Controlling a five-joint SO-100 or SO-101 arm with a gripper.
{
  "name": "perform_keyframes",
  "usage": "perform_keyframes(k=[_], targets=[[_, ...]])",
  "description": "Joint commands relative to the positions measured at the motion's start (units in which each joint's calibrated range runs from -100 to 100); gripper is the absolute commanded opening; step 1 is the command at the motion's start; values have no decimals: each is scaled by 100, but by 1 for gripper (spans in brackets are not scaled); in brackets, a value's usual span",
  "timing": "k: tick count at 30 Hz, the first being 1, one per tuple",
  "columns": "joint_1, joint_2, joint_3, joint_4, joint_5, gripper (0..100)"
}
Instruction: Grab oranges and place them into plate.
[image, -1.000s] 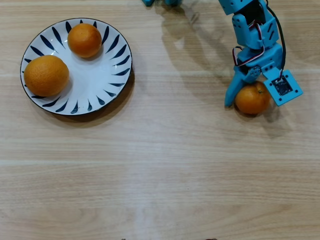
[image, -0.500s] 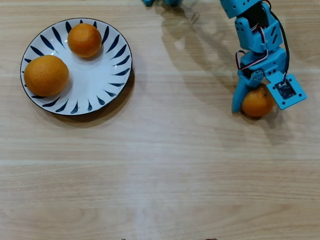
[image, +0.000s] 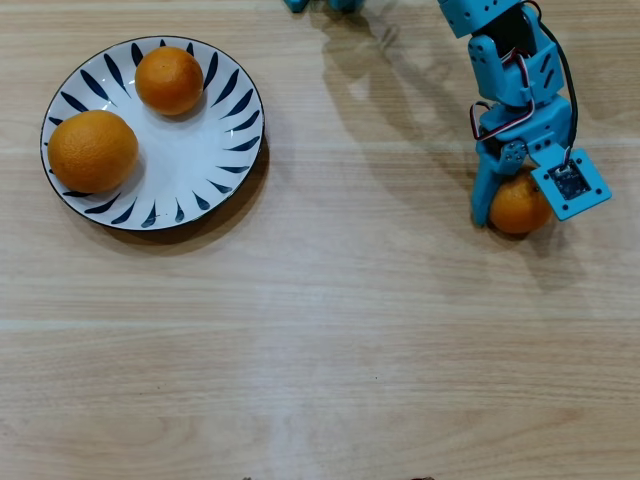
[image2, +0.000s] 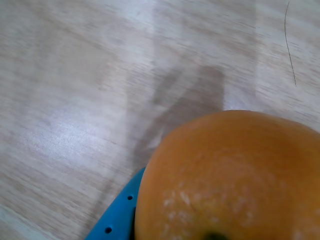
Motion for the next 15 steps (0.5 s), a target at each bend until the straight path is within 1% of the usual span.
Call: perform_keyframes(k=[1,4,7,15], targets=[[328,-430,-181,51,326,34],[811,-1038,-36,292,697,35],[1457,-1816,236,782,1048,35],[3682,-3523,851,2097,2020,35]])
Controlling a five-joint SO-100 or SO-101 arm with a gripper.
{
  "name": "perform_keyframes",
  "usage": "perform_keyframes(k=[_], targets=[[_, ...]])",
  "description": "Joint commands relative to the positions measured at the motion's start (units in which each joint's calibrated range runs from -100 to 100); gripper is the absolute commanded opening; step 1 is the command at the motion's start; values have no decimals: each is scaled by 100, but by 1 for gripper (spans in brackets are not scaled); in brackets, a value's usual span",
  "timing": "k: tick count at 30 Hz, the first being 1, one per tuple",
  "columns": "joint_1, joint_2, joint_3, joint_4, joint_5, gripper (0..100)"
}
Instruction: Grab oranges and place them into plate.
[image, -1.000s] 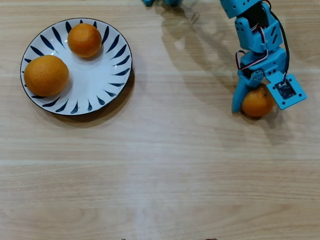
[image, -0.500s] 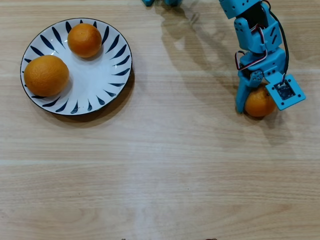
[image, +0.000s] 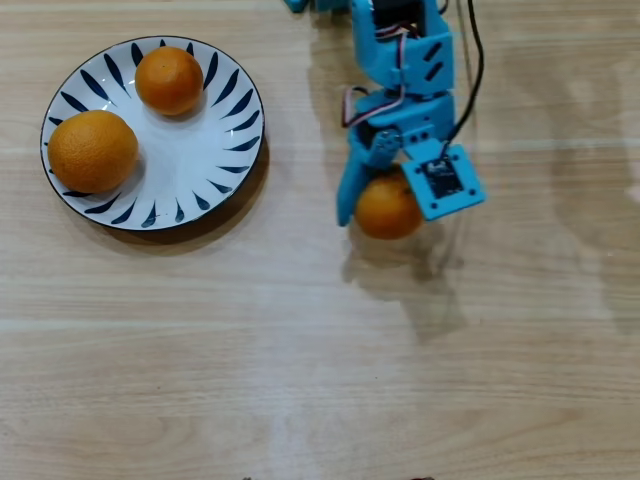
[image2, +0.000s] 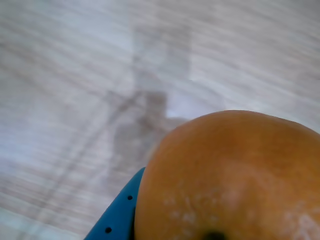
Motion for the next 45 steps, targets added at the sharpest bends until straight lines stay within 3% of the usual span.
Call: perform_keyframes(k=[1,10,17,23,27,31,36,37,38,41,45], targets=[[1279,-1086,2,718,554,35],[3255,-1229,155,1363,1443,35],[3449,-502,174,1277,1558,36],[3182,-426,92,1268,1631,62],[2908,-748,155,1372,1678,64],[2408,-1813,527,1904,2086,50],[1513,-3639,1830,1982,2813,5],[1134,-4475,2591,1965,3100,4],[1005,-4915,2989,1965,3178,7],[642,-6242,4157,1965,3429,1],[368,-8085,5696,1982,3806,2]])
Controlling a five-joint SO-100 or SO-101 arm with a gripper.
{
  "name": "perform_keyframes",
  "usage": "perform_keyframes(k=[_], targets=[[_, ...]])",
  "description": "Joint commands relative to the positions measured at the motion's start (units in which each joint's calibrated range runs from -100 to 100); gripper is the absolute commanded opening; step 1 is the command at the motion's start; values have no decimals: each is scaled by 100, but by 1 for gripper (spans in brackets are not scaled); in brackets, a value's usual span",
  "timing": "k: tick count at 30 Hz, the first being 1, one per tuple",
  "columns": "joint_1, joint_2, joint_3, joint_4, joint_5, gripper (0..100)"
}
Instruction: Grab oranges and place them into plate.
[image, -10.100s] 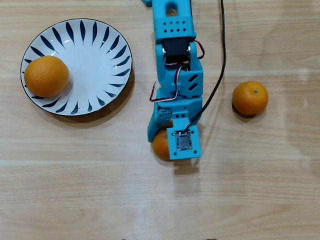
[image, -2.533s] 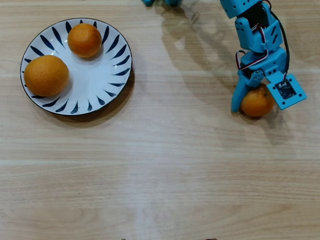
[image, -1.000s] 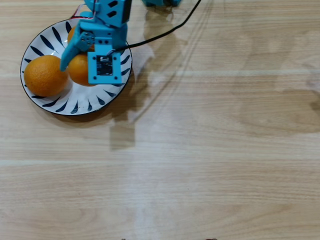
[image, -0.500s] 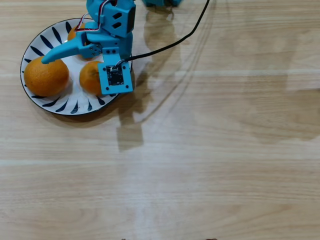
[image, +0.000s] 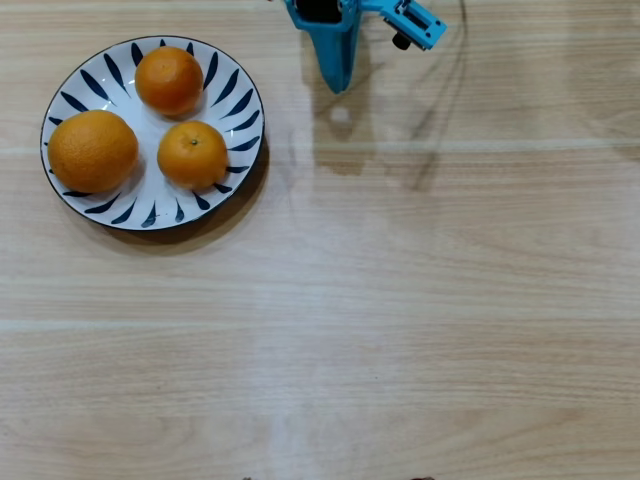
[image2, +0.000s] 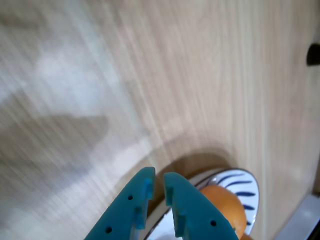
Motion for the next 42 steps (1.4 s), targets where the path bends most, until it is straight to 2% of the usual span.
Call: perform_keyframes(k=[1,4,8,12,42], targets=[[-281,-2160,1560,70,389,2],[-443,-3191,2448,276,541,2],[-483,-3191,3027,577,682,2],[-475,-3267,3027,611,907,2],[-491,-3267,3100,551,870,2]])
